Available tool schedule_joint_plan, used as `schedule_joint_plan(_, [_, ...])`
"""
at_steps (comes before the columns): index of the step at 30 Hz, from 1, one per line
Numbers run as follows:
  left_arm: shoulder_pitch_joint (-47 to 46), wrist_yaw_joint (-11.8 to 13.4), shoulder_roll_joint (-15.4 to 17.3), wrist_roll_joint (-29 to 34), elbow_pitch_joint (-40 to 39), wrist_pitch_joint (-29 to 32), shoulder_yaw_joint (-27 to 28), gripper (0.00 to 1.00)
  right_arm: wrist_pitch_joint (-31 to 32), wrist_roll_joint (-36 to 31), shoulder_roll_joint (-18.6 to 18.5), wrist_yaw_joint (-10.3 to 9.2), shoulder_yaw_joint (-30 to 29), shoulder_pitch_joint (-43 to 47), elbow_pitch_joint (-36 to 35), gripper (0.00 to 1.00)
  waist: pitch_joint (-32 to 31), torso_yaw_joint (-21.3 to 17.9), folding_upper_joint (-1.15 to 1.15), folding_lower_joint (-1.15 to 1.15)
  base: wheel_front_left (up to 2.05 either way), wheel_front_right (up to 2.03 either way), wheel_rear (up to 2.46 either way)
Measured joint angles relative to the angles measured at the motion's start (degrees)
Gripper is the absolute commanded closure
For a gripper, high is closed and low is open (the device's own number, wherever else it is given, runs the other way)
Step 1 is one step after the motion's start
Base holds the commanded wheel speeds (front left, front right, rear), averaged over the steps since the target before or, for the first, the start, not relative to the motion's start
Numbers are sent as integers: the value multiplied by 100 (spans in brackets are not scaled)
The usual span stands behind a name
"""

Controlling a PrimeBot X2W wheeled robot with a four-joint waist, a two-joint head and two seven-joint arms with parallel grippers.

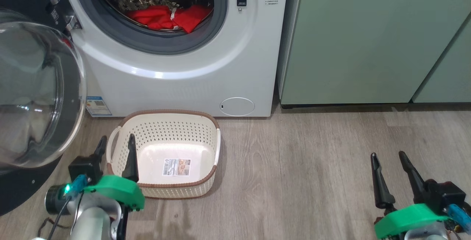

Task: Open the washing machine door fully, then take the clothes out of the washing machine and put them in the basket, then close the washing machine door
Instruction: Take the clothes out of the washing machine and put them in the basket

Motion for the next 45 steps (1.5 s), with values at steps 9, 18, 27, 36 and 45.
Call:
schedule_joint_plan(9, [-9,-2,-15,0,7,0,22,0,0,9,7,0,2,0,15,0,5,-5,0,0,0,0,0])
schedule_joint_plan(18, [-15,-108,-44,-64,46,0,0,0,0,10,11,-1,2,0,63,0,11,-22,0,0,81,-81,0])
schedule_joint_plan(27, [-54,-156,-49,-70,73,0,2,0,0,15,21,0,30,1,89,0,27,-36,0,0,195,-195,0])
schedule_joint_plan(36, [-113,-120,-48,21,3,0,-53,0,0,15,20,0,46,-2,91,0,54,-25,0,0,212,-212,0])
schedule_joint_plan(45, [-130,0,-63,90,-143,0,-48,0,0,15,21,0,60,-16,90,0,92,-23,0,0,138,-138,0])
